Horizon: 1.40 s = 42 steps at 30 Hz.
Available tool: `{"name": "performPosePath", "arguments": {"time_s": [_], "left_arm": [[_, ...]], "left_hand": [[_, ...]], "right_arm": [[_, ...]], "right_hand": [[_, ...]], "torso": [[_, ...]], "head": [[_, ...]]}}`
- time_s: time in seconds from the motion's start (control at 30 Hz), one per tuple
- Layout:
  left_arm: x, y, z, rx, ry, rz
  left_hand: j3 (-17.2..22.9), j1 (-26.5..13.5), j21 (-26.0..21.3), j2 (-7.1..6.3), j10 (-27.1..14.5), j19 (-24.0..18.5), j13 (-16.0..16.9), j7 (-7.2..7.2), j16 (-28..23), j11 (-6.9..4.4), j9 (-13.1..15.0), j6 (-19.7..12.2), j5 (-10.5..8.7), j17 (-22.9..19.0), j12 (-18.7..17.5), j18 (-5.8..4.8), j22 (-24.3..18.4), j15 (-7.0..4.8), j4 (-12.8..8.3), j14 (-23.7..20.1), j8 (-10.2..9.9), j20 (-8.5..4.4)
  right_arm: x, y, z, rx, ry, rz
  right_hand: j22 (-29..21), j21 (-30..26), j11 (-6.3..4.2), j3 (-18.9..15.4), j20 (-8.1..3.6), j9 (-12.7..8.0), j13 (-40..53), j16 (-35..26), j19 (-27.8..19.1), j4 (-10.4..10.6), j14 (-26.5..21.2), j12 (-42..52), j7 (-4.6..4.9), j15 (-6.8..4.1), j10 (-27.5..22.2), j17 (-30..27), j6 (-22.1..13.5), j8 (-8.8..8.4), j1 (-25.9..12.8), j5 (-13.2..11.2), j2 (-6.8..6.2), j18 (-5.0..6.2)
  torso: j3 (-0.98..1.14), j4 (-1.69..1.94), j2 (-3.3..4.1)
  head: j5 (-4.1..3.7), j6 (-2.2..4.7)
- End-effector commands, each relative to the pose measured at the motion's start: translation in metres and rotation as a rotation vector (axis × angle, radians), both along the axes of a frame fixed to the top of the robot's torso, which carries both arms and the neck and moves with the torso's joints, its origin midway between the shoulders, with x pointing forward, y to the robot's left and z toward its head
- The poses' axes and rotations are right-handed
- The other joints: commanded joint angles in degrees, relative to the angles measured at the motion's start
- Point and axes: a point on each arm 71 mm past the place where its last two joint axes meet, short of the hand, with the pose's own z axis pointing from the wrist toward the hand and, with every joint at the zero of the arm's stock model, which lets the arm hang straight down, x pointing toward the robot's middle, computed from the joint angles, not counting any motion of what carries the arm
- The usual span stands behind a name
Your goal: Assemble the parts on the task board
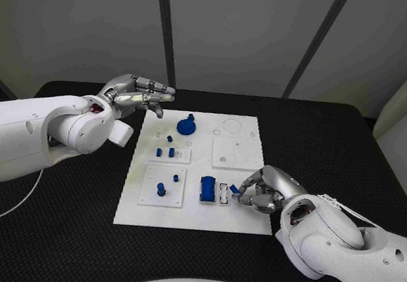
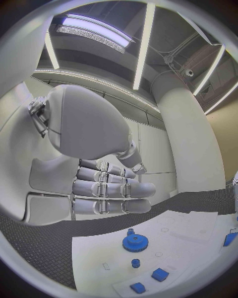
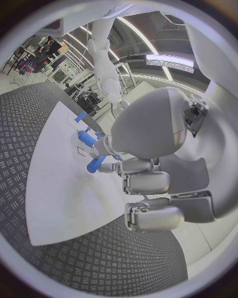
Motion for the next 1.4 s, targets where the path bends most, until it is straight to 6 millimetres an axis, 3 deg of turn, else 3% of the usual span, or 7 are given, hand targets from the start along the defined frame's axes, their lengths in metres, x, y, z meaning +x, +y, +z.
{"name": "performPosePath", "arguments": {"time_s": [0.03, 0.47, 1.07, 1.23, 1.33, 1.4], "left_arm": [[0.0, -0.001, 0.001, -0.008, -0.001, -0.011], [-0.001, -0.001, 0.001, -0.007, 0.004, -0.012], [-0.001, 0.0, 0.001, -0.005, 0.009, -0.013], [-0.001, 0.0, 0.001, -0.005, 0.01, -0.013], [-0.001, 0.0, 0.001, -0.004, 0.012, -0.014], [-0.001, 0.0, 0.001, -0.004, 0.013, -0.014]], "left_hand": [[-0.22, -0.01, -0.19, 0.24, 0.04, -0.3, -0.03, -0.14, -0.25, 0.12, -0.07, -0.04, -0.3, -0.04, -0.13, -0.65, -0.08, -0.06, -0.07, -0.43, -0.3, 0.1], [-0.22, 0.08, -0.24, 0.22, 0.01, -0.31, -0.04, -0.12, -0.3, 0.12, -0.08, -0.05, -0.27, -0.03, -0.15, -0.63, -0.1, -0.08, -0.16, -0.45, -0.31, 0.09], [-0.22, 0.08, -0.24, 0.22, 0.01, -0.31, -0.04, -0.12, -0.3, 0.12, -0.08, -0.05, -0.27, -0.03, -0.15, -0.63, -0.1, -0.08, -0.16, -0.45, -0.31, 0.09], [-0.22, 0.08, -0.24, 0.22, 0.01, -0.31, -0.04, -0.12, -0.3, 0.12, -0.08, -0.05, -0.27, -0.03, -0.15, -0.63, -0.1, -0.08, -0.16, -0.45, -0.31, 0.09], [-0.25, 0.13, -0.27, 0.16, -0.04, -0.31, -0.04, -0.1, -0.34, 0.14, -0.09, -0.09, -0.25, -0.03, -0.18, -0.63, -0.11, -0.08, -0.23, -0.46, -0.34, 0.09], [-0.26, 0.13, -0.27, 0.16, -0.05, -0.3, -0.04, -0.09, -0.34, 0.15, -0.09, -0.09, -0.25, -0.03, -0.19, -0.63, -0.11, -0.08, -0.23, -0.46, -0.34, 0.09]], "right_arm": [[0.002, 0.004, -0.004, 0.021, 0.046, 0.006], [0.008, 0.017, -0.01, 0.02, 0.068, 0.004], [0.011, 0.024, -0.013, 0.009, 0.082, 0.015], [0.011, 0.024, -0.014, 0.009, 0.081, 0.01], [0.012, 0.023, -0.014, 0.004, 0.077, 0.008], [0.012, 0.022, -0.014, -0.002, 0.073, 0.009]], "right_hand": [[15.1, 0.16, -0.71, 0.18, -0.47, -0.03, -1.73, 0.36, 5.94, 1.54, 3.04, 0.33, -0.34, -0.45, 1.07, 0.38, 1.02, 0.39, -1.37, -0.29, 0.0, -0.42], [15.1, 0.16, -1.03, 1.48, -0.73, 0.52, -1.32, 0.65, 5.94, 6.93, 3.12, 0.77, -0.76, -0.7, 1.43, 0.95, 2.76, 0.69, -4.57, -0.93, -1.81, -0.42], [15.1, 0.16, -1.27, 2.19, -0.92, 1.68, -1.09, 0.79, 5.94, 9.06, 3.16, 1.01, -1.06, -0.9, 1.61, 1.24, 3.78, 1.13, -5.26, -1.48, -3.08, -0.42], [15.1, 0.16, -1.09, 1.53, -0.86, 2.67, -1.1, 0.69, 5.94, 9.41, 3.11, 0.88, -0.89, -0.77, 1.65, 1.15, 4.22, 1.23, -9.58, -12.78, -3.63, -0.42], [15.1, 0.16, -1.08, 2.23, -0.81, 3.29, -1.05, 0.64, 5.94, 9.53, 3.1, 0.85, -0.89, -0.75, 1.65, 1.12, 4.34, 1.14, -11.72, -17.37, -4.61, -0.42], [15.1, 0.16, -1.13, 2.94, -0.83, 3.72, -0.92, 0.73, 5.94, 9.53, 3.14, 1.03, -0.98, -0.79, 1.72, 1.28, 4.55, 1.23, -12.25, -18.46, -5.08, -0.42]], "torso": [[0.02, -0.01, 0.06], [0.07, -0.05, 0.07], [0.06, -0.08, -0.09], [0.08, -0.06, -0.05], [0.08, -0.05, -0.06], [0.08, -0.06, -0.05]], "head": [[0.04, -0.09], [0.28, -0.34], [0.48, -0.65], [0.44, -0.62], [0.49, -0.54], [0.48, -0.51]]}}
